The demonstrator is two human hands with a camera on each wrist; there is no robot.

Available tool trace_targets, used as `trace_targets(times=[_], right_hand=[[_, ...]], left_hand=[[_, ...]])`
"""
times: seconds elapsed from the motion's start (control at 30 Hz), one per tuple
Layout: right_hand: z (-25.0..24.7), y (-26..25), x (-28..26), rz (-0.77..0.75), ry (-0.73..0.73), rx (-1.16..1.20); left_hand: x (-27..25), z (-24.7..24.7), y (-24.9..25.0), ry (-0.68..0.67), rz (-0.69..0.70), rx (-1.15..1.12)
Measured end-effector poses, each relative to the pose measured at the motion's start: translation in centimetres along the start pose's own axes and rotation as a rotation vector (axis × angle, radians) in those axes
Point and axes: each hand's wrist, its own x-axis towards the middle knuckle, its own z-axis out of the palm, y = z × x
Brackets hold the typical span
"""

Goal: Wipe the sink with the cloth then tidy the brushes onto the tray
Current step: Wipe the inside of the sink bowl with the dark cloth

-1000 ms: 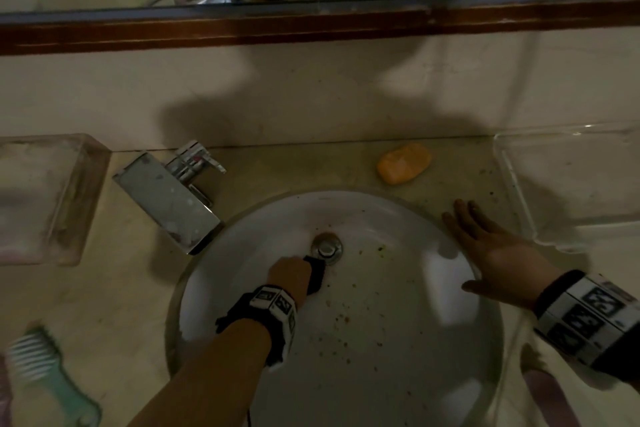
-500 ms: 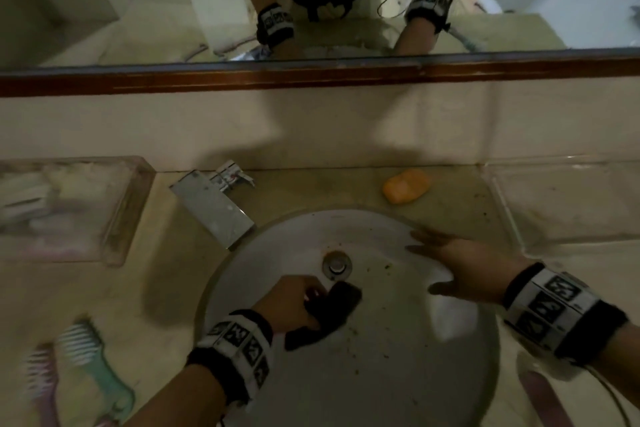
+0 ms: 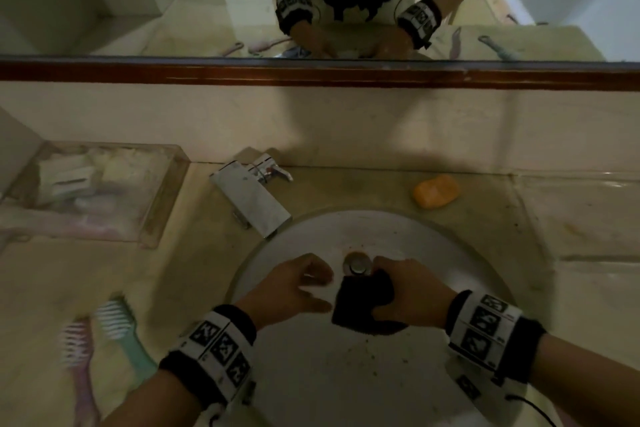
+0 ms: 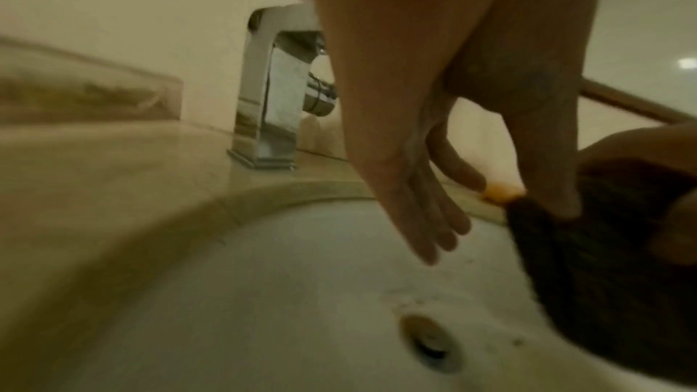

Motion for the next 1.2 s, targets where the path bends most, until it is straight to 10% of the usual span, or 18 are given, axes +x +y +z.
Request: trace_targets(times=[0.27, 0.43, 0.8, 1.2], right_hand=[[-1.4, 4.7, 4.0, 0.508, 0.076, -0.268], [-0.5, 5.2, 7.5, 0.523, 0.124, -0.326], [4.5, 5.6, 14.5, 0.393, 0.134, -0.197], [2.3, 6.5, 12.2, 0.404, 0.168, -0.210]], left_hand=[[-0.5, -7.6, -5.0, 0.506, -0.265, 0.656], [1.8, -7.9, -6.7, 0.244, -0.387, 0.811], [3.0, -8.1, -7.6, 0.220, -0.514, 0.790], [-0.1, -9.0, -8.5, 0.136, -0.065, 0.874]])
